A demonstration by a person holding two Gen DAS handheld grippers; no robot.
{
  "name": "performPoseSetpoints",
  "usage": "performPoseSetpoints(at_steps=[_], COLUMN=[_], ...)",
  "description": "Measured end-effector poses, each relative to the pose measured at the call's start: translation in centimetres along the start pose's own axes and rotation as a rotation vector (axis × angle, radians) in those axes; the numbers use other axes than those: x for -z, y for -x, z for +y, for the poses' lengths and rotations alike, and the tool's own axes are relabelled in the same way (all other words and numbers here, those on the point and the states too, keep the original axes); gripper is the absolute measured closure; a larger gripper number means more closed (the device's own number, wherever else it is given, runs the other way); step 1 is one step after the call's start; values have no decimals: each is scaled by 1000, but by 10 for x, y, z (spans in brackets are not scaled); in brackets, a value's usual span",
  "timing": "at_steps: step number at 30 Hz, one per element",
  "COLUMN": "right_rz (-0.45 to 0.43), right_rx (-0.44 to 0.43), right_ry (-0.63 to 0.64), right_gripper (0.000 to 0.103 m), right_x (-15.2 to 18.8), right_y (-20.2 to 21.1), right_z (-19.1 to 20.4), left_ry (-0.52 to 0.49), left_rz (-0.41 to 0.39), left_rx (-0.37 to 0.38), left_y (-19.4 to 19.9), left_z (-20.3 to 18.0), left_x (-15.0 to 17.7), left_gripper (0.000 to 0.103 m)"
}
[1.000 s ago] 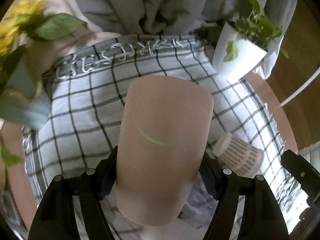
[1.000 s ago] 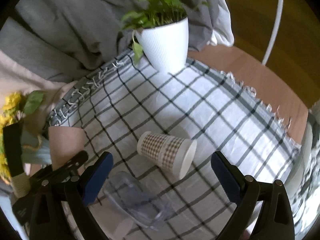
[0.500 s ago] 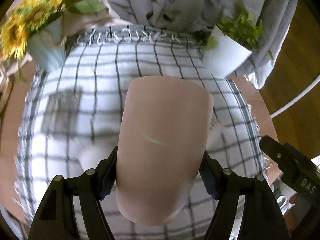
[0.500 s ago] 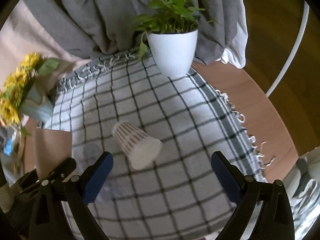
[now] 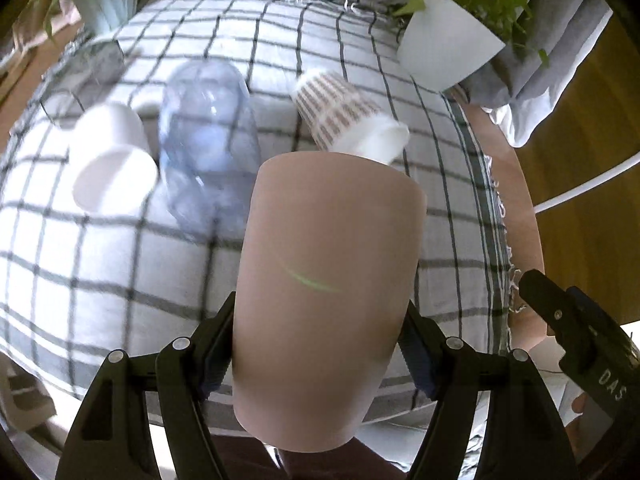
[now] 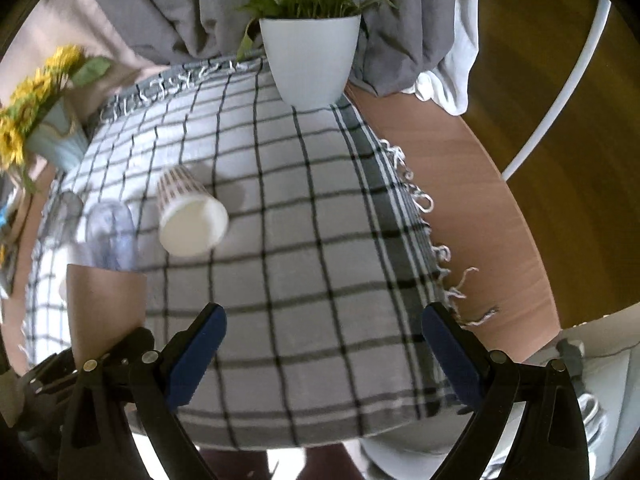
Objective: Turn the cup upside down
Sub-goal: 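Lift the pink cup with the left tool and rotate it to stand, then set the pink cup down on the cloth and open the left tool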
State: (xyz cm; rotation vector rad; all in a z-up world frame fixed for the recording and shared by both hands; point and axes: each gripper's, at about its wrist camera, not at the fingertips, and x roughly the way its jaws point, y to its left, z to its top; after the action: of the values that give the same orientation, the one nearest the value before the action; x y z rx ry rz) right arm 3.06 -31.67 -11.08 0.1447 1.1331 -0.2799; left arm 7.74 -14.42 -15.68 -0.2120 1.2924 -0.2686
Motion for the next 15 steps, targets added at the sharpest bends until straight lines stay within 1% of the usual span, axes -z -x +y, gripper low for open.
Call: performPoseSetpoints(at_steps=[5,8,13,15], right_rz=[13,25,38,42], right_rx=[24,31,33,30], right_ry=[38,43,51,59], right_gripper=[4,4,4,4], right_x=[13,19,23,24], right_y=[-5,-9,-13,-14], right_z=[-13,-19,-24,-24], left_ry=[41,85,106,114], left_rz=[15,18,50,46], left_rx=[13,16,5,7], left_y=[-20,-30,-44,-45], left_z=[-8,-8,-2,0], left_x=[8,9,11,11], left_gripper=[31,31,31,31])
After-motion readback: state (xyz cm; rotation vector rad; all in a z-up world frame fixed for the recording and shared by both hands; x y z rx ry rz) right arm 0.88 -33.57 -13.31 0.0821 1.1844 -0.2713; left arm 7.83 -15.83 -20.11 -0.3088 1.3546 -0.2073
